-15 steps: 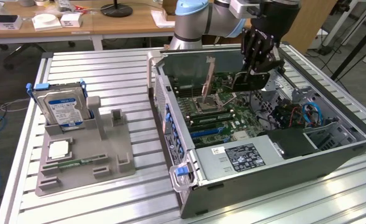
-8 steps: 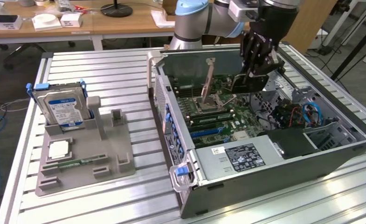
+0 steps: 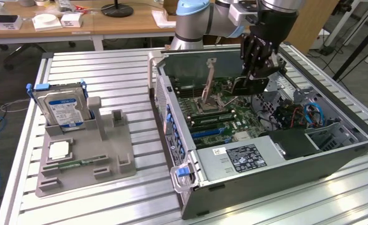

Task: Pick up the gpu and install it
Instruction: 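Insert the gpu into the slot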

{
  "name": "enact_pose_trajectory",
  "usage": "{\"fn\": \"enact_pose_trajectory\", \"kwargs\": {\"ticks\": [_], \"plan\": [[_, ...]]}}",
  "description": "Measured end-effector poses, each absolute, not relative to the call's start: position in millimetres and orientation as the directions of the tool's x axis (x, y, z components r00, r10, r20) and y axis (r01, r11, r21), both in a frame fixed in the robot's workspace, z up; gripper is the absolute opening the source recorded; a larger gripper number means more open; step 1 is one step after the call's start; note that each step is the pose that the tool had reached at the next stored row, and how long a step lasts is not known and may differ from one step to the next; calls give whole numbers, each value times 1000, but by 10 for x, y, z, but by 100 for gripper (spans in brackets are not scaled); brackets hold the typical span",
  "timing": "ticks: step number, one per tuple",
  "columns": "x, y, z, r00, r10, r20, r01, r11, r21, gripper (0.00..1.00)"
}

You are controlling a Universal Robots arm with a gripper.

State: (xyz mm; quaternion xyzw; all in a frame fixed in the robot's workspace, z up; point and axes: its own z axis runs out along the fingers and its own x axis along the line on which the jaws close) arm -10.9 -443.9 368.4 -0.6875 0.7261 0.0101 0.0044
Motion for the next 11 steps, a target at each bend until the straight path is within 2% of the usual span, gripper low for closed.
{"fn": "enact_pose_trajectory", "kwargs": {"ticks": [11], "plan": [[-119,-4439,3663,-55,-998,-21,-998,54,9,26]]}}
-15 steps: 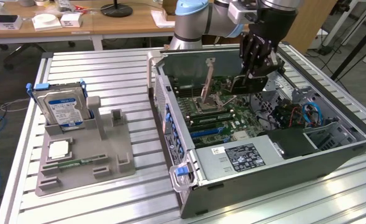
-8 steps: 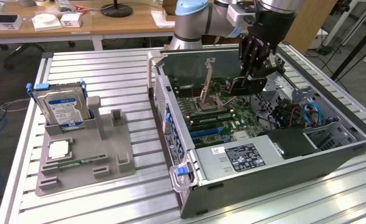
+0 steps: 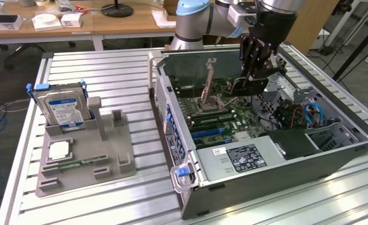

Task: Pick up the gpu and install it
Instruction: 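Insert the gpu into the slot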

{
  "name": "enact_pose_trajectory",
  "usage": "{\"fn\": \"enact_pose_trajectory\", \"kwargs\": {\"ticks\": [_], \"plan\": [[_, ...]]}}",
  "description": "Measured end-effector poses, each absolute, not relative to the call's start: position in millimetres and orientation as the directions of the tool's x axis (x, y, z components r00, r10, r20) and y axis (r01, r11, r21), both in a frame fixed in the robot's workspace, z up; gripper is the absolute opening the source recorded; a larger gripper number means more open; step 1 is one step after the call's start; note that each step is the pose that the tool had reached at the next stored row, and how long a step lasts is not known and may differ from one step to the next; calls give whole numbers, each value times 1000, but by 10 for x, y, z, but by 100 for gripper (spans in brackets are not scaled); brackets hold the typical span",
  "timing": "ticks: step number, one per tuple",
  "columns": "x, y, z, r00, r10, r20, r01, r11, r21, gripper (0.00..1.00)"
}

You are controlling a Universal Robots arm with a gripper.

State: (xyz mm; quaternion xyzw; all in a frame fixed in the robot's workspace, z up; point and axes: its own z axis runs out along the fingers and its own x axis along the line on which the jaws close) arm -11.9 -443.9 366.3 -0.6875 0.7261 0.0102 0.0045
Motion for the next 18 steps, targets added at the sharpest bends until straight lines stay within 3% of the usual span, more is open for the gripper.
{"fn": "enact_pose_trajectory", "kwargs": {"ticks": [18], "plan": [[-173,-4439,3553,-55,-998,-20,-998,54,9,26]]}}
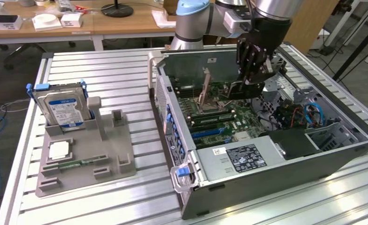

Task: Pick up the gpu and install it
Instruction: 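Insert the gpu into the slot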

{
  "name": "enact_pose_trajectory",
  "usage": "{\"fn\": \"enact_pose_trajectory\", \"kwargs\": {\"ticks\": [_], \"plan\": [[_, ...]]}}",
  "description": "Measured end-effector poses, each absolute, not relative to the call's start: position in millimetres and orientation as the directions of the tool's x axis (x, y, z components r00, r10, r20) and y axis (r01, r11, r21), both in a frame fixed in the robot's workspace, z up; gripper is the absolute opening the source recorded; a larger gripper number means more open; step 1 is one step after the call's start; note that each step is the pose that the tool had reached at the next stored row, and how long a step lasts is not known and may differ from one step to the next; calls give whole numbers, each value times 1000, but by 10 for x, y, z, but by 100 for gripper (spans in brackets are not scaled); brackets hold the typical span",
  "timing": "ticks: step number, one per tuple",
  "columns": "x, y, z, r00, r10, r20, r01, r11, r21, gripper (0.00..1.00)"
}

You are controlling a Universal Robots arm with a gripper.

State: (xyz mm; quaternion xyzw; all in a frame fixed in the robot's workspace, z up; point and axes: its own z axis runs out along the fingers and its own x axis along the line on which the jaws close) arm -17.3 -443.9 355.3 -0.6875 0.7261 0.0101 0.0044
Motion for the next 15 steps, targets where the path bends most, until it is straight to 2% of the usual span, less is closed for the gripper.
{"fn": "enact_pose_trajectory", "kwargs": {"ticks": [15], "plan": [[-236,-4436,3478,-55,-998,-20,-998,54,9,26]]}}
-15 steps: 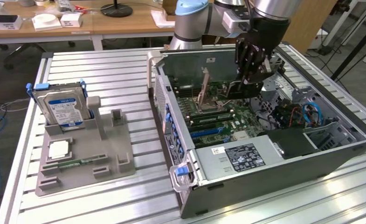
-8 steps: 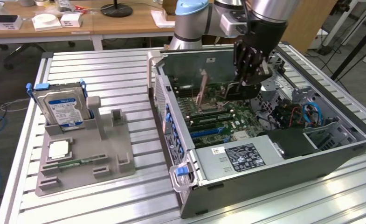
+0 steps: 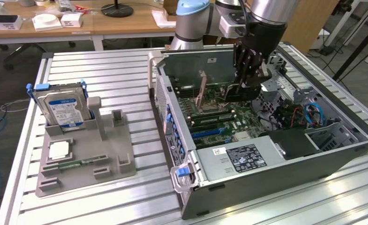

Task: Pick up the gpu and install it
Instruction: 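Insert the gpu into the slot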

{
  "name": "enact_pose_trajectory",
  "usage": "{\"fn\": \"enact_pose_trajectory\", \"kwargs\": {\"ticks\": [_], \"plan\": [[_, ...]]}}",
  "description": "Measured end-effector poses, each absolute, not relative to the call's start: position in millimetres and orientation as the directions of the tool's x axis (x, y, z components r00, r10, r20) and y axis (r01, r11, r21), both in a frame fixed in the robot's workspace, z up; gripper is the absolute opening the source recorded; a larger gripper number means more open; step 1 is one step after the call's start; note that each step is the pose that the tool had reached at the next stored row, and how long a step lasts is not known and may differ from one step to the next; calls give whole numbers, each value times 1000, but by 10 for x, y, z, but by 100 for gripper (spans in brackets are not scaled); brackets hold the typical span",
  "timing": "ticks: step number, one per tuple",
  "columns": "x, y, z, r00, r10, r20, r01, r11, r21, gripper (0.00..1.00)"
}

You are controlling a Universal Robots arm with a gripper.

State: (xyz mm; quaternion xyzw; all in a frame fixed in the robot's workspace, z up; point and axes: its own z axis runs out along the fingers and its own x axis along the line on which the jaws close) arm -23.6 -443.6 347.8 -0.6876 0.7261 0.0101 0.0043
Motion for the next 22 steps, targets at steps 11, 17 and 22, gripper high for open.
{"fn": "enact_pose_trajectory", "kwargs": {"ticks": [11,17,22], "plan": [[-236,-4436,3454,-55,-998,-20,-998,54,9,26],[-236,-4436,3453,-55,-998,-19,-998,54,9,26],[-255,-4437,3411,-55,-998,-19,-998,55,8,26]]}}
